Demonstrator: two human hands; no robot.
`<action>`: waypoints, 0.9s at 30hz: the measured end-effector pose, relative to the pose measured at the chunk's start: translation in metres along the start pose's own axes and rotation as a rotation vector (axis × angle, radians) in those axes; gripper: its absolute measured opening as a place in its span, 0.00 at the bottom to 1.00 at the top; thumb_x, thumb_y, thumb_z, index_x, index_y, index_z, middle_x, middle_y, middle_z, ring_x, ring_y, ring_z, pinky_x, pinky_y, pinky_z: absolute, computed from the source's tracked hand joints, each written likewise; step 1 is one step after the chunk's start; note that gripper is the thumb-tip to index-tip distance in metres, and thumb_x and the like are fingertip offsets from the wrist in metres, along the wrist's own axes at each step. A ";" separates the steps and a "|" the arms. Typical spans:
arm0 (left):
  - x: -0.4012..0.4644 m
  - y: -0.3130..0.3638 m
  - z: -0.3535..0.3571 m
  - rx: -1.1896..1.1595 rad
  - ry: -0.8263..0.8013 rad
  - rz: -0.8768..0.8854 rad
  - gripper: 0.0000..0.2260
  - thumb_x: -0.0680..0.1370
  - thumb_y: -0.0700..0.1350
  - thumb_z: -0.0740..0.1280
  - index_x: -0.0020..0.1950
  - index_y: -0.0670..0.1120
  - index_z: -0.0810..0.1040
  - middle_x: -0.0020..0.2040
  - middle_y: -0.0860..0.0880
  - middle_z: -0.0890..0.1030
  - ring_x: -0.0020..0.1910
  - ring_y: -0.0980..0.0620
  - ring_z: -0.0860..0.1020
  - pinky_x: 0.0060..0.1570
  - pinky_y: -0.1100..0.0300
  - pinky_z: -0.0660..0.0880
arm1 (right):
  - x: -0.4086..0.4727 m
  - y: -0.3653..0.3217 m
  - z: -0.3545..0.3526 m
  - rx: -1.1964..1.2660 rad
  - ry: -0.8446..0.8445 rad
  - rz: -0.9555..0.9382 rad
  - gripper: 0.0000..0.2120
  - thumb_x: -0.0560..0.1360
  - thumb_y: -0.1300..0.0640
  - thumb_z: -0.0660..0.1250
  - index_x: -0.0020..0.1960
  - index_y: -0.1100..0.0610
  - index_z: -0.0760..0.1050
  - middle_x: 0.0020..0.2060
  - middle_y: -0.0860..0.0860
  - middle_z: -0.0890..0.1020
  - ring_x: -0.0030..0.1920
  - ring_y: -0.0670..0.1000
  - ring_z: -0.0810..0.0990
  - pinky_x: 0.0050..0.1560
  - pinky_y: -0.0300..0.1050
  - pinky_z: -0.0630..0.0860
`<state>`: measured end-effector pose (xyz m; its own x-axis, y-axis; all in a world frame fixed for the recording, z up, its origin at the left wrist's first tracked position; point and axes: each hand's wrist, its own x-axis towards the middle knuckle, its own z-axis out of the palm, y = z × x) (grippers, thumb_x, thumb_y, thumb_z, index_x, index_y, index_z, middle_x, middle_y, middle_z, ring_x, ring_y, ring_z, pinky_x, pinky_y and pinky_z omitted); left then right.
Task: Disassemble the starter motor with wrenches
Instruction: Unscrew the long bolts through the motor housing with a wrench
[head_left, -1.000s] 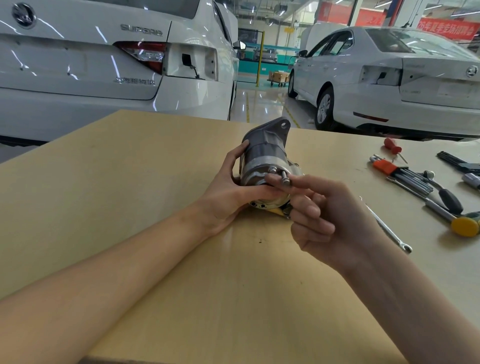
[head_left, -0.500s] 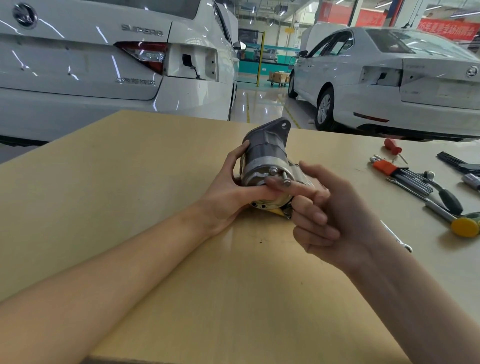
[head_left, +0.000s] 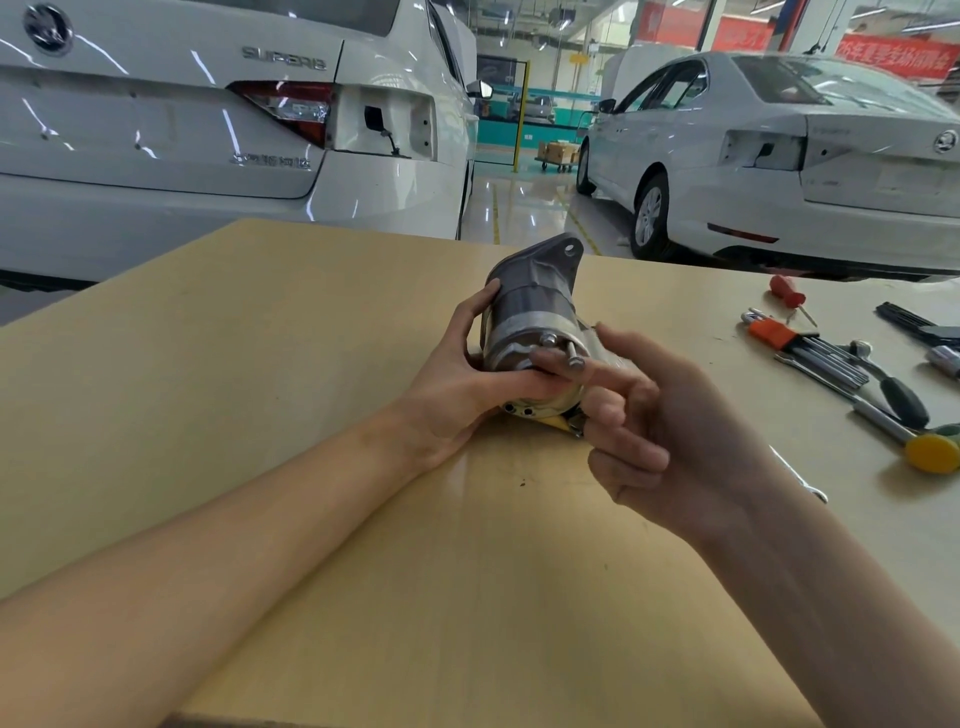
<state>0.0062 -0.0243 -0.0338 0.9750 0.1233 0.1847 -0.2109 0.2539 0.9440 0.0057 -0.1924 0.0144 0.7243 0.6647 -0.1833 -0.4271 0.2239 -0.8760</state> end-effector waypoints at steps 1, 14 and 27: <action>0.000 0.000 0.000 0.000 0.000 0.002 0.50 0.57 0.31 0.79 0.74 0.57 0.64 0.56 0.40 0.80 0.48 0.47 0.83 0.45 0.58 0.79 | 0.000 -0.001 0.000 0.043 -0.031 0.006 0.13 0.71 0.52 0.65 0.40 0.59 0.84 0.17 0.48 0.70 0.12 0.43 0.60 0.13 0.31 0.57; 0.001 -0.001 -0.001 0.013 0.004 0.008 0.49 0.58 0.30 0.77 0.74 0.57 0.64 0.55 0.42 0.80 0.47 0.48 0.84 0.43 0.60 0.79 | 0.000 0.005 0.002 -0.057 0.058 -0.039 0.14 0.68 0.45 0.70 0.34 0.56 0.81 0.16 0.48 0.65 0.13 0.43 0.58 0.15 0.31 0.56; 0.001 -0.001 -0.002 0.014 0.000 0.009 0.47 0.60 0.33 0.75 0.74 0.57 0.63 0.57 0.42 0.79 0.50 0.46 0.84 0.46 0.57 0.80 | -0.001 0.008 0.006 -0.045 0.092 -0.050 0.17 0.62 0.48 0.72 0.42 0.59 0.75 0.15 0.47 0.63 0.12 0.43 0.56 0.15 0.31 0.54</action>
<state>0.0074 -0.0225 -0.0355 0.9731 0.1258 0.1930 -0.2186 0.2394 0.9460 -0.0017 -0.1869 0.0098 0.7914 0.5850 -0.1771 -0.3660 0.2214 -0.9039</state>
